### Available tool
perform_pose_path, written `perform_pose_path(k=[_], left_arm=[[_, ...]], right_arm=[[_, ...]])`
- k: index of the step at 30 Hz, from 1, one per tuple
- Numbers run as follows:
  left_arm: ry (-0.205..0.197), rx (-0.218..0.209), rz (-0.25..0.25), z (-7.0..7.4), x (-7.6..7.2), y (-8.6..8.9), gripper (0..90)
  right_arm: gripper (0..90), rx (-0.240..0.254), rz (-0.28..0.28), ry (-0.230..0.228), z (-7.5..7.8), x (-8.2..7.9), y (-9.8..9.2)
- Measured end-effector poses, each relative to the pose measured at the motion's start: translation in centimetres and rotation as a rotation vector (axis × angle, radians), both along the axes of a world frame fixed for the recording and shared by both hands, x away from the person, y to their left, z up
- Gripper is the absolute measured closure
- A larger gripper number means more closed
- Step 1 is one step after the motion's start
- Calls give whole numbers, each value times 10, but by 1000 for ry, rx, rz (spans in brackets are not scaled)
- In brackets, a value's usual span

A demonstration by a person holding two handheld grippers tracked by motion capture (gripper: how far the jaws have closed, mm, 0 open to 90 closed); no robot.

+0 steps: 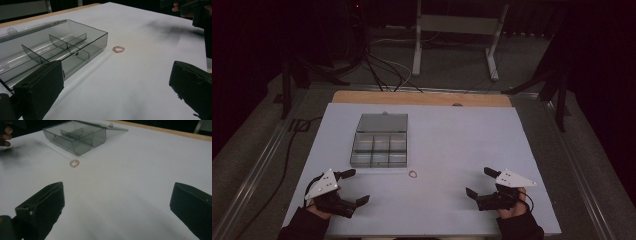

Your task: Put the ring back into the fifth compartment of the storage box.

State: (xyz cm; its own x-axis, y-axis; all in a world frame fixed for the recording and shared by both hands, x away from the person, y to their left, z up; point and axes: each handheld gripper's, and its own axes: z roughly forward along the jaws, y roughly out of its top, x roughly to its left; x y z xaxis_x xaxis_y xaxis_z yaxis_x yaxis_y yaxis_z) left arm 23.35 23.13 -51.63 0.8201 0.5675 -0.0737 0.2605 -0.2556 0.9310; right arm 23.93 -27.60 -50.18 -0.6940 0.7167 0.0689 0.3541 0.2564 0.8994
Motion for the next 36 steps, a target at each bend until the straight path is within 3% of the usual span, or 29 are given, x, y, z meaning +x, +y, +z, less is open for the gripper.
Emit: perform_pose_path(k=[9,17,25,36], left_arm=[[2,-4,-3,0,1,-1,6],[-1,-7,-10,1,-1,0,7],[-3,-4,-21,1,-4,-1,7],[-6,-4,-17,0,-10,1,6]], right_arm=[[0,10,-15,12,1,1,-1],[0,19,-21,-4,5,3,1],[0,37,-39,-21,14,8,3],[0,92,12,-38,39,16,20]])
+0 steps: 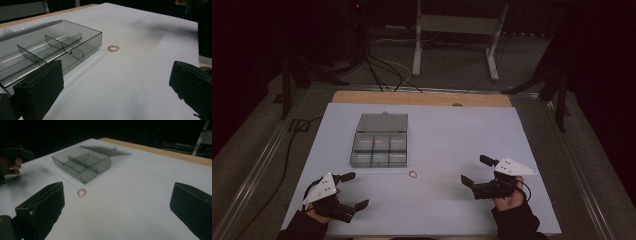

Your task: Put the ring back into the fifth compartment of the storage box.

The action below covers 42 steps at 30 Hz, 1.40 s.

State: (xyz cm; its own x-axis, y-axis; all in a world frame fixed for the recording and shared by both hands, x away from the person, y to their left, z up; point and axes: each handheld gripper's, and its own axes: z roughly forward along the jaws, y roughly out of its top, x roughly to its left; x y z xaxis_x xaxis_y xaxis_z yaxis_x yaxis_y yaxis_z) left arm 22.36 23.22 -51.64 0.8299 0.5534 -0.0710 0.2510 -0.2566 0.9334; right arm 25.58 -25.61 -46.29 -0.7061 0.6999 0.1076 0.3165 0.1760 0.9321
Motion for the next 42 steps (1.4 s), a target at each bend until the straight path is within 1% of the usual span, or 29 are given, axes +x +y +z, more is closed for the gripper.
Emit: perform_pose_path(k=[2,4,6,7,13,17,24,27,30,31,32,34,35,37,41,42], left_arm=[[1,-1,0,0,0,0,7],[4,-6,-5,0,1,-1,7],[1,-5,-9,0,1,-1,7],[1,-5,-9,0,1,-1,7],[2,-12,-11,1,1,-2,7],[3,-14,-12,1,1,-2,7],[1,-12,-15,1,1,-2,6],[2,-14,-14,1,1,-2,7],[2,-14,-16,1,1,-2,7],[2,-14,-18,1,1,-2,7],[2,-14,-18,1,1,-2,6],[4,-14,-19,1,1,-2,7],[4,-15,-19,1,1,-2,7],[4,-16,-20,1,1,-2,6],[4,-16,-20,1,1,-2,7],[4,-17,-20,1,1,-2,6]], right_arm=[[0,8,10,7,4,3,3],[0,4,11,3,7,6,7],[0,7,23,1,10,8,11],[0,-1,28,-3,12,9,13],[0,-6,58,-10,16,14,23],[0,-6,85,-29,21,22,35],[0,-14,139,-34,26,33,58],[0,-18,154,-27,26,37,68],[0,-25,181,-20,23,39,79],[0,-25,181,-20,23,39,79],[0,-26,198,-23,21,41,85],[0,-16,214,-18,19,43,91],[0,-16,214,-18,19,43,91],[0,-17,230,-17,17,46,100],[0,-18,247,6,11,50,110],[0,-22,248,21,10,51,112]])
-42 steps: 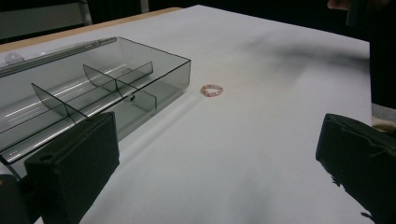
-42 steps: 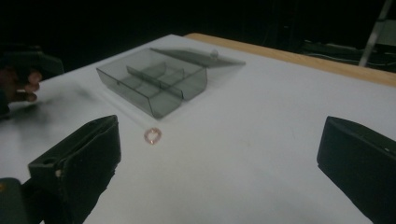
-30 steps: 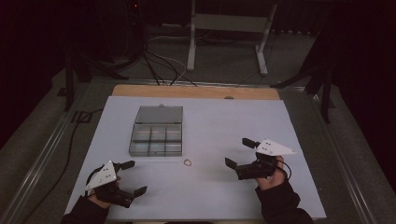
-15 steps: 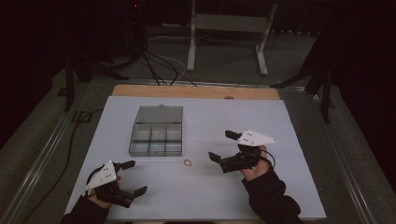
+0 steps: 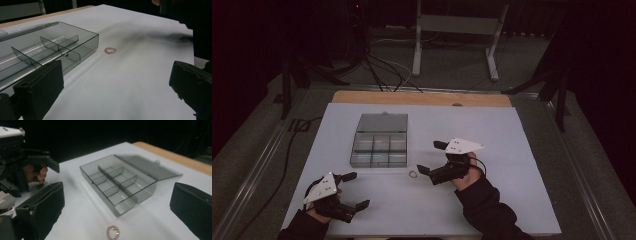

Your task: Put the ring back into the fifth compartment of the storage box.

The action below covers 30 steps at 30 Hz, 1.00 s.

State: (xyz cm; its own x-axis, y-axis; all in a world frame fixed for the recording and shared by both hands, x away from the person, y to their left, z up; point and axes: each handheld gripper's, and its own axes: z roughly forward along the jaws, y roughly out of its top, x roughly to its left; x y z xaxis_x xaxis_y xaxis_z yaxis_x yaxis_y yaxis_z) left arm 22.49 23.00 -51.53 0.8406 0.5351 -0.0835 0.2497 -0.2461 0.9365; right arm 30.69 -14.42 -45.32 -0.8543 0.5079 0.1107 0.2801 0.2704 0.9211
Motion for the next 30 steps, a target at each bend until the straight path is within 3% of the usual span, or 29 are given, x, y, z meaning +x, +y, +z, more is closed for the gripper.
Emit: perform_pose_path(k=[6,10,18,21,24,26,30], left_arm=[[1,0,-3,0,0,0,7],[1,-1,-3,0,0,0,6],[-1,5,-5,0,0,0,6],[0,5,-6,0,-1,0,6],[-1,4,-7,0,-1,-1,6],[-1,5,-8,0,-1,-1,6],[0,4,-7,0,-1,-1,7]], right_arm=[[0,-22,0,76,-14,8,11],[0,-57,-73,98,-23,11,21],[0,-109,-84,143,-43,16,30],[85,-145,-82,172,-52,16,34],[100,-157,-80,189,-57,18,36],[174,-181,-87,225,-62,20,37],[237,-205,-104,236,-66,23,37]])
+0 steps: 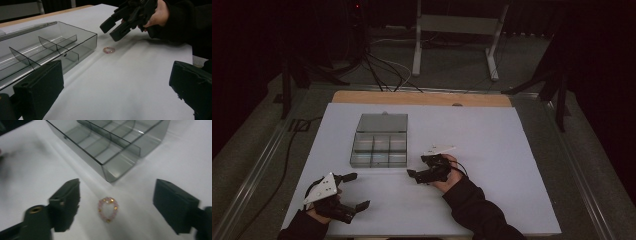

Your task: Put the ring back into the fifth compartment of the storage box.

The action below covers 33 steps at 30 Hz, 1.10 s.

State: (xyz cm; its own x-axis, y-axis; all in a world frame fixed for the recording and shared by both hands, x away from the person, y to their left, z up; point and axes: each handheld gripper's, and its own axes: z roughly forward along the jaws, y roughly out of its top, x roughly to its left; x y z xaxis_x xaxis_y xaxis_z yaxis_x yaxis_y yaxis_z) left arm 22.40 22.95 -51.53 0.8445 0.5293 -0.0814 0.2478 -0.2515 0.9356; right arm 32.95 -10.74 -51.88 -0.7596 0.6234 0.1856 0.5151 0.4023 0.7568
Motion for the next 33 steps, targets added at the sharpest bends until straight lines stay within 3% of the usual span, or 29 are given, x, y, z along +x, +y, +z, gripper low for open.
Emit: perform_pose_path(k=[2,5,10,17,25,26,33], left_arm=[[1,0,0,0,0,0,7],[0,2,0,0,0,0,7],[1,2,-1,0,0,0,6],[3,2,-3,0,0,0,6],[3,5,-6,0,0,-1,7],[4,5,-6,0,0,-1,7],[3,6,-6,0,0,-1,6]], right_arm=[[340,-14,-16,4,-2,2,0],[392,-16,-23,14,-3,3,1],[564,-80,-23,33,-7,3,5],[649,-123,-2,18,-9,1,9],[748,-192,13,-37,-9,-4,18],[791,-221,28,-69,-9,-6,19],[862,-217,12,-28,-8,-4,21]])
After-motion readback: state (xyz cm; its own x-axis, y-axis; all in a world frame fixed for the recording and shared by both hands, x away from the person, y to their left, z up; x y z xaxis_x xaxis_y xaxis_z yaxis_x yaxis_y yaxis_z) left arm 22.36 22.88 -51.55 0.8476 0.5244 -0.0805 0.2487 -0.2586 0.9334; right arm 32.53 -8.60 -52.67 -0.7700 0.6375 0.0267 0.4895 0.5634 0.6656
